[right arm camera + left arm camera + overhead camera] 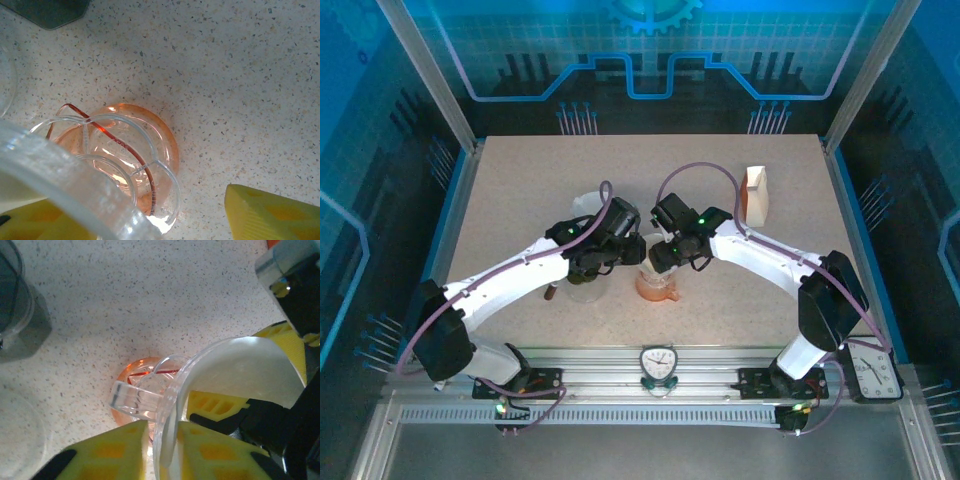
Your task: Place the coffee filter in the dripper
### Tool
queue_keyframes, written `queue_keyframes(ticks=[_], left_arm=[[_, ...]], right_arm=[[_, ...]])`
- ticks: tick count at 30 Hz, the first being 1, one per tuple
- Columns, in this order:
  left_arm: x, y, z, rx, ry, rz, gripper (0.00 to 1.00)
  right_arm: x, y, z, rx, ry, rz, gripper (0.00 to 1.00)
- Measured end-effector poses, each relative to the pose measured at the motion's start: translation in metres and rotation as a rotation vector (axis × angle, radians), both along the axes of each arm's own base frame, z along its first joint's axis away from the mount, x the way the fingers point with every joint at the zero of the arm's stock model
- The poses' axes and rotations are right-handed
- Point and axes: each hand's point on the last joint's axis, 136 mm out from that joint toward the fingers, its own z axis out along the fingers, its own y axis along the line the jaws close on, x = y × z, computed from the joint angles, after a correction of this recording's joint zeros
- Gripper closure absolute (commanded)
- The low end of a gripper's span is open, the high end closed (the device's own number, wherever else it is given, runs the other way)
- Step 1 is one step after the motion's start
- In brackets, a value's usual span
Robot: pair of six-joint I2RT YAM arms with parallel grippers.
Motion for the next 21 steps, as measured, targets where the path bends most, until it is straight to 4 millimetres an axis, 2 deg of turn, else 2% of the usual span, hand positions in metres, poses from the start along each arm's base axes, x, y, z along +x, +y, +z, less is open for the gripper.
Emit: queue_keyframes(ticks=[3, 8, 12, 15, 18, 21], left_arm=[[0.0002, 0.0, 0.0001, 0.002, -0.003, -0.004, 0.89], [0.0009, 0.0003, 0.0003, 0.001, -0.004, -0.002, 0.91], [0.0009, -0.0002, 0.0006, 0.0, -0.005, -0.004, 0.73], [0.001, -0.0004, 0.0008, -0.002, -0.005, -0.003, 0.69], [0.0011, -0.0004, 0.0008, -0.002, -0.005, -0.002, 0.69], [0.0011, -0.0004, 0.0009, -0.003, -0.005, -0.002, 0.77]], right_arm=[[-0.0001, -0.0001, -0.0004, 0.0, 0.0, 0.0, 0.33], [0.0001, 0.0, -0.0002, 0.002, 0.0, -0.004, 0.33], [0.0, 0.0, -0.0005, 0.002, 0.0, -0.003, 0.33], [0.0001, 0.0002, -0.0004, 0.004, -0.001, -0.004, 0.33], [0.0004, 0.0005, -0.0002, 0.006, -0.003, -0.004, 0.33], [0.0003, 0.0004, -0.0002, 0.006, -0.002, -0.007, 0.33]])
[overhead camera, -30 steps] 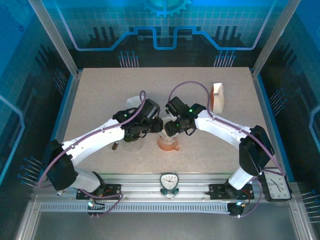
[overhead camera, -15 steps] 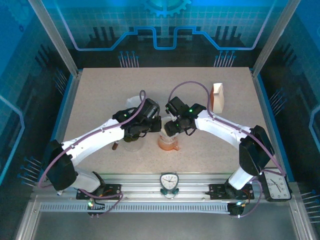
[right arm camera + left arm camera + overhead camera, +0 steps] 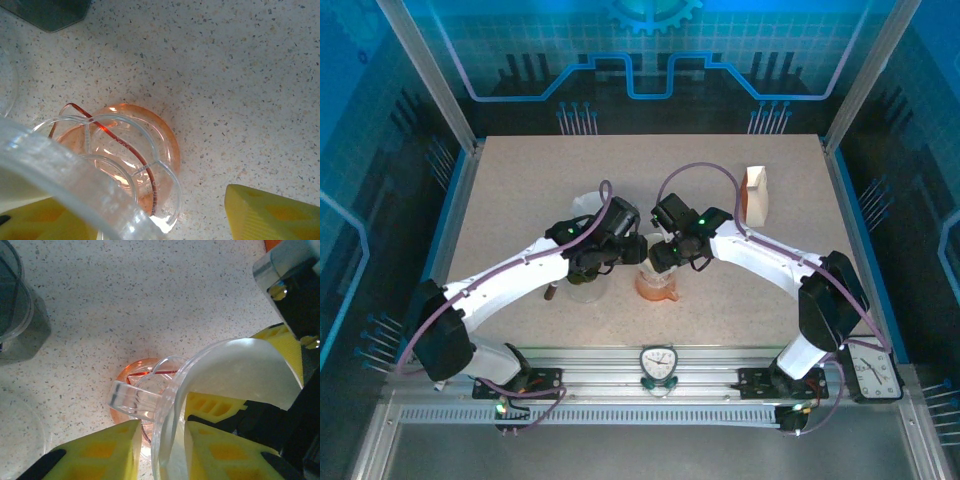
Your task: Place the coffee filter in the dripper
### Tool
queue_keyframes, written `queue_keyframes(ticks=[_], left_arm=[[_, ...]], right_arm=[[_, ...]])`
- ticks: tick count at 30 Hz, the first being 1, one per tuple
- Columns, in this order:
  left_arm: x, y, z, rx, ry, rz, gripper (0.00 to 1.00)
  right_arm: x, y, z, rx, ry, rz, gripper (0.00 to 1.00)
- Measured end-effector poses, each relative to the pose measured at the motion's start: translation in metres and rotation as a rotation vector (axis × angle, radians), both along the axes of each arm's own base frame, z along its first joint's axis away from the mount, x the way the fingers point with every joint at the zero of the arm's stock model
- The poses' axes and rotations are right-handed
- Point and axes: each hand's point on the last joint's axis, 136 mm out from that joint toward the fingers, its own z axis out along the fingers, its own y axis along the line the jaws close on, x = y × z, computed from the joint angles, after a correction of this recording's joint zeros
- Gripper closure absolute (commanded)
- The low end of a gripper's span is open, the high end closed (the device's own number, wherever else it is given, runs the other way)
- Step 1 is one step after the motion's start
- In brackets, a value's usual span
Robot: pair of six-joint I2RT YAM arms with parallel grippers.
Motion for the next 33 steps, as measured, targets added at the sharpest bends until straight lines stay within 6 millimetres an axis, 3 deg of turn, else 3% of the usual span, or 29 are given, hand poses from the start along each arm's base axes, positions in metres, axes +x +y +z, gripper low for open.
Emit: queue_keyframes(ticks=[6, 14, 23, 33], left_arm=[[0.0, 0.0, 0.0, 0.0, 0.003, -0.002, 0.88], [-0.001, 0.0, -0.001, -0.001, 0.005, -0.005, 0.89], [-0.001, 0.0, -0.001, -0.001, 0.005, -0.005, 0.87], [-0.001, 0.001, -0.003, 0.001, 0.008, -0.004, 0.75]], right_arm=[[0.0, 0.0, 0.0, 0.001, -0.001, -0.001, 0.33], [0.001, -0.002, 0.006, 0.008, -0.015, -0.011, 0.32], [0.001, -0.011, 0.052, 0.079, -0.119, -0.036, 0.31], [-0.003, -0.035, 0.104, 0.164, -0.243, -0.109, 0.3]])
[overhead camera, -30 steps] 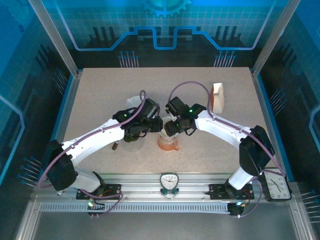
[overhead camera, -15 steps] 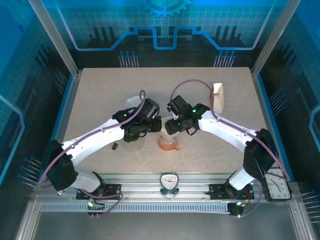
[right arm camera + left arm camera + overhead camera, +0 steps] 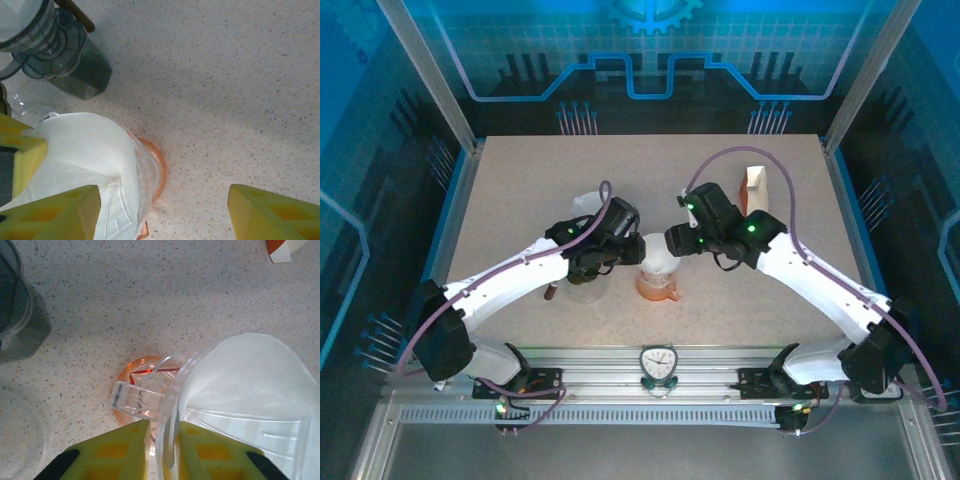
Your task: Place the coffee filter in the dripper
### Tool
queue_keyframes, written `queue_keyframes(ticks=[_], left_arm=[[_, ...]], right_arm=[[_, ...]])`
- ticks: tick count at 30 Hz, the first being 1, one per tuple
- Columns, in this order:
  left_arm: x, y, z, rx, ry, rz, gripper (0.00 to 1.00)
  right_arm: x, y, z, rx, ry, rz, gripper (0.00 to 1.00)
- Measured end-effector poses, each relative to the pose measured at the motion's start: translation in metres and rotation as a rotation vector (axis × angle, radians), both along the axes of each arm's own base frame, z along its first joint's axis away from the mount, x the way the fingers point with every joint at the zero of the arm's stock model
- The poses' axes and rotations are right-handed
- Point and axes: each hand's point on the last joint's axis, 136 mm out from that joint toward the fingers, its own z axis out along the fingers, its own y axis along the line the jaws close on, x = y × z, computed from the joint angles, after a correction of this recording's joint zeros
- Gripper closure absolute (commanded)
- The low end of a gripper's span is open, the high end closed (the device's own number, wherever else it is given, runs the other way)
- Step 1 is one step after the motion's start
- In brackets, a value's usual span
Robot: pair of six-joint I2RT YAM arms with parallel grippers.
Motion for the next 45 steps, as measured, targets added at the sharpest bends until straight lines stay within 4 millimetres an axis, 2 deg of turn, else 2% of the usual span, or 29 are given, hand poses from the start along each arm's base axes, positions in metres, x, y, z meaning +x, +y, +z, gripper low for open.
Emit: queue_keyframes(ticks=[7, 10, 16, 19, 22, 26, 30, 33, 36, 37, 38, 39, 40, 44, 45], left_arm=[[-0.001, 0.001, 0.001, -0.002, -0.003, 0.001, 0.63], [-0.001, 0.001, 0.006, -0.009, -0.014, -0.002, 0.54], [-0.004, 0.004, 0.023, -0.043, -0.046, 0.001, 0.38], [-0.005, 0.005, 0.031, -0.058, -0.063, 0.001, 0.26], [-0.008, 0.01, 0.041, -0.072, -0.079, 0.007, 0.2], [-0.007, 0.036, 0.085, -0.148, -0.172, 0.06, 0.14], [-0.006, 0.08, 0.132, -0.22, -0.3, 0.167, 0.08], [-0.005, 0.117, 0.152, -0.228, -0.372, 0.263, 0.01], [0.001, 0.159, 0.15, -0.195, -0.406, 0.384, 0.01], [0.004, 0.173, 0.145, -0.175, -0.404, 0.434, 0.07], [0.006, 0.185, 0.138, -0.157, -0.398, 0.474, 0.18], [0.009, 0.2, 0.128, -0.138, -0.38, 0.525, 0.3], [0.011, 0.212, 0.116, -0.122, -0.357, 0.571, 0.36], [0.006, 0.26, 0.061, -0.121, -0.229, 0.764, 0.54], [0.003, 0.271, 0.046, -0.135, -0.19, 0.815, 0.61]], right_arm=[[-0.003, -0.011, 0.007, 0.019, -0.015, -0.029, 0.3], [-0.003, -0.012, 0.007, 0.02, -0.016, -0.03, 0.3], [-0.003, -0.015, 0.011, 0.026, -0.023, -0.037, 0.3], [-0.003, -0.015, 0.013, 0.03, -0.029, -0.037, 0.29], [-0.004, -0.017, 0.016, 0.038, -0.035, -0.042, 0.29], [-0.007, -0.023, 0.022, 0.059, -0.056, -0.052, 0.29], [-0.007, -0.024, 0.021, 0.062, -0.059, -0.056, 0.29], [-0.007, -0.025, 0.017, 0.061, -0.054, -0.057, 0.29], [-0.007, -0.025, 0.014, 0.059, -0.052, -0.057, 0.29], [-0.007, -0.025, 0.013, 0.058, -0.051, -0.057, 0.29], [-0.007, -0.025, 0.012, 0.059, -0.052, -0.058, 0.29], [-0.007, -0.026, 0.012, 0.06, -0.052, -0.058, 0.29], [-0.008, -0.027, 0.011, 0.06, -0.053, -0.06, 0.29], [-0.009, -0.031, 0.013, 0.072, -0.065, -0.068, 0.29], [-0.009, -0.032, 0.014, 0.076, -0.07, -0.07, 0.29]])
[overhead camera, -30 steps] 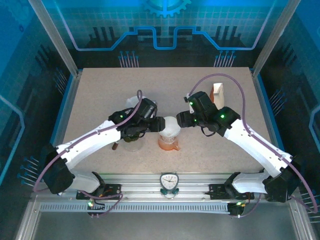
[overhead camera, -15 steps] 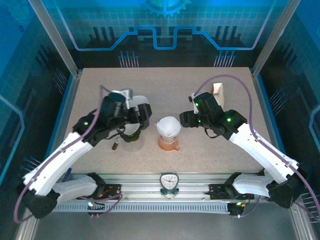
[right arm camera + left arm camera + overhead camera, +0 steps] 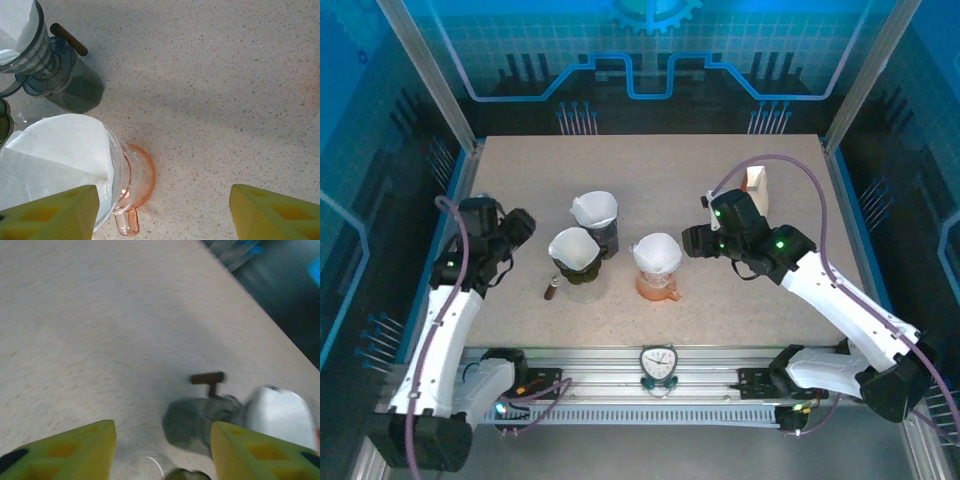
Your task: Place the coffee filter in the dripper
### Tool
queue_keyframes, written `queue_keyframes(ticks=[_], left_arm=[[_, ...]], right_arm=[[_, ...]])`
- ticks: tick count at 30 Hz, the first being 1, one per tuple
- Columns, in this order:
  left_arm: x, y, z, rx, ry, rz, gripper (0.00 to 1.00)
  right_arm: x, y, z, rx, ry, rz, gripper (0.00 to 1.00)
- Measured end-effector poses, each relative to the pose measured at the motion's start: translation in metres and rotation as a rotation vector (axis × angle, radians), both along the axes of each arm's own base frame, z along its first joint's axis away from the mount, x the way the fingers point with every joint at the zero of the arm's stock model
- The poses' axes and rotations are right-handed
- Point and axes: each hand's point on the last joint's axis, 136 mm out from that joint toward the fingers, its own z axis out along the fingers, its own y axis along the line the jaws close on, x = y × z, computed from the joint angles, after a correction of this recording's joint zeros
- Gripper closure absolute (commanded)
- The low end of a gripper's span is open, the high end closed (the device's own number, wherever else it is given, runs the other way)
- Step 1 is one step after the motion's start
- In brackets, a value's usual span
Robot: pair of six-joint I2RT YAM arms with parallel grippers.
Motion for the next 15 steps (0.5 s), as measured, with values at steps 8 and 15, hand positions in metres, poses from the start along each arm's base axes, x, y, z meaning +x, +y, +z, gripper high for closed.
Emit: queue_keyframes(ticks=[8, 15], left_arm=[[-0.012, -0.002, -0.107, -0.257, 0.23, 0.054, 0.9], [-0.02, -0.032, -0.134, -0.333, 0.277, -0.02, 0.92]], right_arm=[[0.003, -0.006, 0.008, 0.036, -0.029, -0.018, 0.29], [0.005, -0.01, 0.0, 0.038, -0.016, -0.028, 0.29]])
